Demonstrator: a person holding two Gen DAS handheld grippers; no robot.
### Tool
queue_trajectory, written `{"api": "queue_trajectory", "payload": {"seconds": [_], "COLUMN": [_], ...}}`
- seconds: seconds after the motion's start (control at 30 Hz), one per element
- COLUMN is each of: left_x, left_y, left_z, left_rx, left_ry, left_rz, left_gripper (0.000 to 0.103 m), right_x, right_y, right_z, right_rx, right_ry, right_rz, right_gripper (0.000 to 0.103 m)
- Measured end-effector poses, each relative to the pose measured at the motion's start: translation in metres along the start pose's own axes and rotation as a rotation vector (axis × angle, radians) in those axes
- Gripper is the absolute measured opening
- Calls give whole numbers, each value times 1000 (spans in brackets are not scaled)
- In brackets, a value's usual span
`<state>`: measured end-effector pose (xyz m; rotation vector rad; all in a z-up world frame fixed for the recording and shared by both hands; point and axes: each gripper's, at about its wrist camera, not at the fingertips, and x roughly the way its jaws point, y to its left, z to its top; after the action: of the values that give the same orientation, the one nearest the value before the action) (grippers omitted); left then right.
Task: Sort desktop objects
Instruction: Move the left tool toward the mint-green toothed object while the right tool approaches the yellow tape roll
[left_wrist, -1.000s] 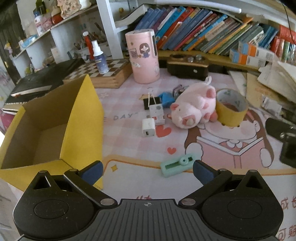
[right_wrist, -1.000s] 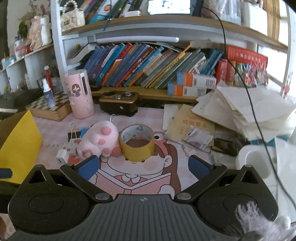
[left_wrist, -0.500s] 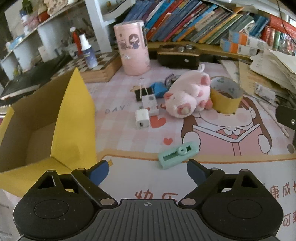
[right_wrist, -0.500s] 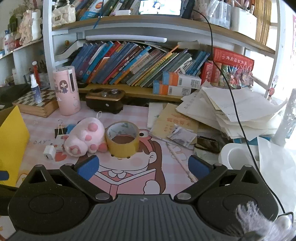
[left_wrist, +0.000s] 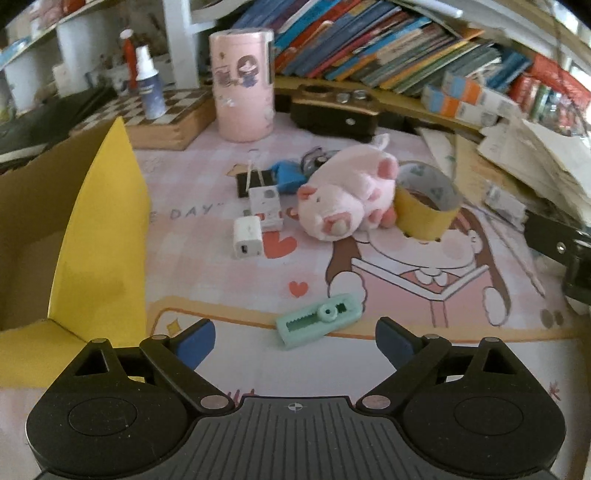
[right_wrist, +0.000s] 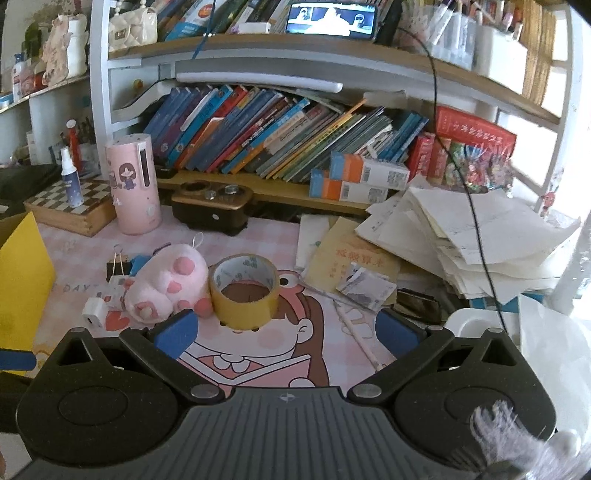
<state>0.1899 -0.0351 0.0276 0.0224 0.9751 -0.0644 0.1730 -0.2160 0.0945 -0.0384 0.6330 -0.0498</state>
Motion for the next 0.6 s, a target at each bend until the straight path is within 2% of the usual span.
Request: {"api": "queue_trajectory", "payload": {"seconds": [0.17,0.4,0.6], "left_x": [10,16,23], "left_y": [-11,-29,-35], "left_z": [-4,-10,-18], "left_rx": [-14,-33,-32], "left_ry": [40,28,16], "left_rz": [50,88,154], "left_gripper": [94,94,94], "right_x": [15,39,54], "right_y": [-13,-24,-25], "right_z": [-1,0,1], "right_rx": [-19,-39,-38], "right_ry": [30,61,69], "right_rz": [62,146,206], "right_gripper": [103,103,103]}}
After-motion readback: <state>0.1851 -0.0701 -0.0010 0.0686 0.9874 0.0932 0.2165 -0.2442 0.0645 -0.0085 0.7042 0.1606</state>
